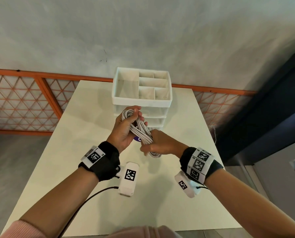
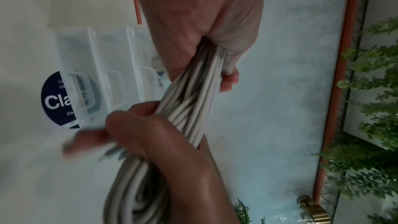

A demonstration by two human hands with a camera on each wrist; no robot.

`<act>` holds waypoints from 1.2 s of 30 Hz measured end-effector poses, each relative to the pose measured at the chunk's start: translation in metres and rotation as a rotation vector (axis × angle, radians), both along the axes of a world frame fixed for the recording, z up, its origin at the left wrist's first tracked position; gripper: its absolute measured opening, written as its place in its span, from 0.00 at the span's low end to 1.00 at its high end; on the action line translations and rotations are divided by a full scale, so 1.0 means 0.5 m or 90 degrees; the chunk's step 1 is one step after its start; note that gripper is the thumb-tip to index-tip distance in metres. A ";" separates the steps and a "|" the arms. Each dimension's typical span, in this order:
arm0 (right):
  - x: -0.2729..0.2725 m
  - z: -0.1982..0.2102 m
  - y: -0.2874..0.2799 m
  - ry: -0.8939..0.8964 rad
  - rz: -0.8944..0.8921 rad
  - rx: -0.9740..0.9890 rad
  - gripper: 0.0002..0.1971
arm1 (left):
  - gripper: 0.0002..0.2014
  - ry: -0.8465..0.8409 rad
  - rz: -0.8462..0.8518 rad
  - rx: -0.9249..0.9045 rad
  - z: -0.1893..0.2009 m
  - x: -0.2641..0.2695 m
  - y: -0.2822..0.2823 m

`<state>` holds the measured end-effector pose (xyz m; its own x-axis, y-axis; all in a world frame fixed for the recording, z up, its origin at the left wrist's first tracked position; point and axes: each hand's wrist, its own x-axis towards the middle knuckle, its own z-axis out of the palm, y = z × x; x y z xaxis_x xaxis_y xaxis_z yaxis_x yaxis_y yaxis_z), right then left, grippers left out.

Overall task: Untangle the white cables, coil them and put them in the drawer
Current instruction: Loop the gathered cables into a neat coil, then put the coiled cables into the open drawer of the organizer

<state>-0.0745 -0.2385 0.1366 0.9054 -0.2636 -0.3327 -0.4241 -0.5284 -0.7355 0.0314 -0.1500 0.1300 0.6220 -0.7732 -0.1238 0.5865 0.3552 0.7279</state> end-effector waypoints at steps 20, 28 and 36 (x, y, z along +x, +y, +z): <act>-0.021 -0.037 0.015 -0.047 0.025 0.003 0.17 | 0.23 0.145 -0.035 0.088 -0.033 0.006 -0.011; -0.014 -0.083 -0.017 0.011 -0.034 0.103 0.17 | 0.18 0.075 -0.131 0.186 -0.106 0.025 -0.031; -0.024 -0.150 -0.095 0.092 -0.163 0.128 0.22 | 0.36 0.105 -0.083 0.302 -0.195 0.072 -0.083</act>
<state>-0.0867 -0.2858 0.0617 0.7587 -0.3914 -0.5208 -0.6309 -0.2421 -0.7371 0.0675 -0.1914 0.0324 0.4671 -0.6781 -0.5674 0.7245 -0.0743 0.6853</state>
